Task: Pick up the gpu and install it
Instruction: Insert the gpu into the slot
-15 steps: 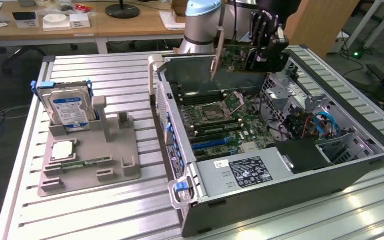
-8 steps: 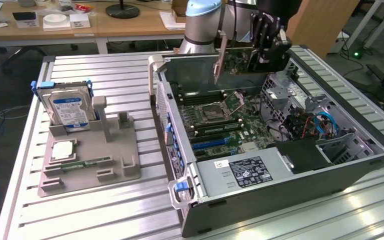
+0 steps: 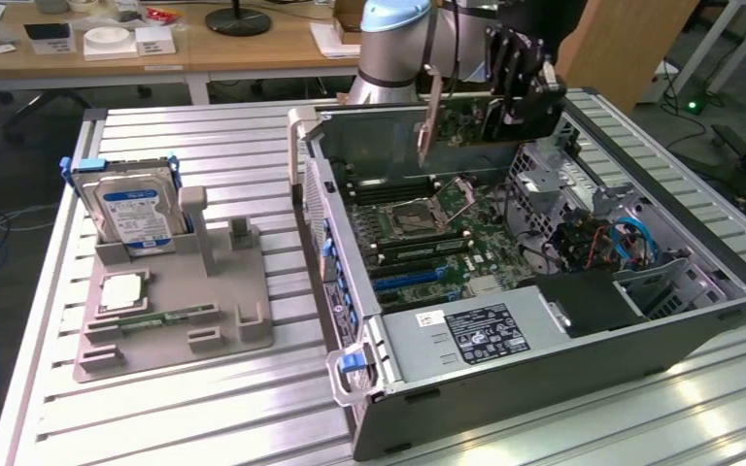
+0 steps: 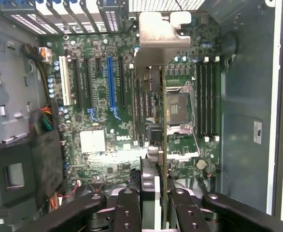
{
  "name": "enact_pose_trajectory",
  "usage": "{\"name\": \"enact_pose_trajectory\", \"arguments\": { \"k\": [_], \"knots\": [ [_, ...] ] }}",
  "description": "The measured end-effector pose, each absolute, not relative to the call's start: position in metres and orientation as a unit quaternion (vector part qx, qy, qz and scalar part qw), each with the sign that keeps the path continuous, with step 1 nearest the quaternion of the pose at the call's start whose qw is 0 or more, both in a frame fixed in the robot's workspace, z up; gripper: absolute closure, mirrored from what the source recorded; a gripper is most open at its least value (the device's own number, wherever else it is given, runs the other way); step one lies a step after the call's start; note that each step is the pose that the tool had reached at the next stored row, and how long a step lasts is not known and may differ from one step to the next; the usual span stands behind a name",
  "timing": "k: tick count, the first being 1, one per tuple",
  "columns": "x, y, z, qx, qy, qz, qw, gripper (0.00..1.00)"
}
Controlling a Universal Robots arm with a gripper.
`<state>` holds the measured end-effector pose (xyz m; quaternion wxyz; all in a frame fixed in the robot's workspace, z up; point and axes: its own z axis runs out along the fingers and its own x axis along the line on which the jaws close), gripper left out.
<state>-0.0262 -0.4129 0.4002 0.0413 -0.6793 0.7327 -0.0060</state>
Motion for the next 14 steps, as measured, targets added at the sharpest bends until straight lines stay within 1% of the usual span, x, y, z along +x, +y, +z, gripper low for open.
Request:
{"name": "enact_pose_trajectory", "arguments": {
  "k": [10, 14],
  "knots": [
    [-0.026, -0.414, 0.387, -0.679, 0.733, 0.001, 0.041, 0.72],
    [-0.026, -0.414, 0.386, -0.679, 0.733, 0.004, 0.043, 0.72]
  ]
}}
